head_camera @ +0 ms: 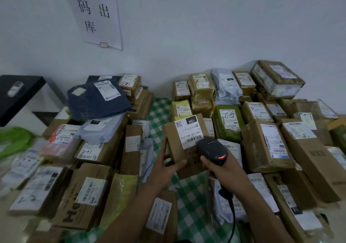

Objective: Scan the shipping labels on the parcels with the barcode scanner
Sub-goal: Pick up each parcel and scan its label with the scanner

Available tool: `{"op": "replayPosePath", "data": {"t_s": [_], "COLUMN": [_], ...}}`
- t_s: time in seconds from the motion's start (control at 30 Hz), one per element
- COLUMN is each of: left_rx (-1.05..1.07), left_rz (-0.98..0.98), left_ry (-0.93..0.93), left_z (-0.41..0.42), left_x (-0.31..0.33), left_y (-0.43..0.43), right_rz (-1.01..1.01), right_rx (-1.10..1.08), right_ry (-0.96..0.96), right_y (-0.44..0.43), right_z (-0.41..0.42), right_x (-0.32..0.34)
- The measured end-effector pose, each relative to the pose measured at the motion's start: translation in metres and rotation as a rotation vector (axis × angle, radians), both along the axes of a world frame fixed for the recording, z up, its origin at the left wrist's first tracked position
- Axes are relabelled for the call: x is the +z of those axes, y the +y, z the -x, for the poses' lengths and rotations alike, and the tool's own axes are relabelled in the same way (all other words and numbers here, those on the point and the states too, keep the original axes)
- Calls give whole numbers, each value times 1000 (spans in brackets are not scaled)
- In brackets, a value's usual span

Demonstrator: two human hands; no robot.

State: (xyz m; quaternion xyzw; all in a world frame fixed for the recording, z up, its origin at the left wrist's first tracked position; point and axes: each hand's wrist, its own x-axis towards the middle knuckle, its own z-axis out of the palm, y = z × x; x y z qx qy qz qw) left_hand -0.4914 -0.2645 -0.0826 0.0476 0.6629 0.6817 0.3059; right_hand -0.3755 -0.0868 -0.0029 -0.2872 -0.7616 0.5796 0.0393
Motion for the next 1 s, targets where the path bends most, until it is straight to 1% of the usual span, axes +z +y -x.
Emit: {"op": "replayPosePath", "data": {"t_s": [0.2,0.33,0.5,0.67,1.0], "left_rx": [-3,46,74,73,89], "left_rz": [39,75,64,57,76], "left_ry": [130,150,156,168,217], "left_z": [20,37,50,53,54], "left_x": [22,27,25,17,14], "left_y": [5,3,1,-3,-12], "right_rz": [-55,-58,-46,-66,-36], "right_rx": [70,113,154,179,199], "right_ry": [35,58,4,-2,-14], "right_y": [0,-7,-13,-18,-20], "right_z": [3,4,4,5,2], "right_x": [28,46,55,60,59]}}
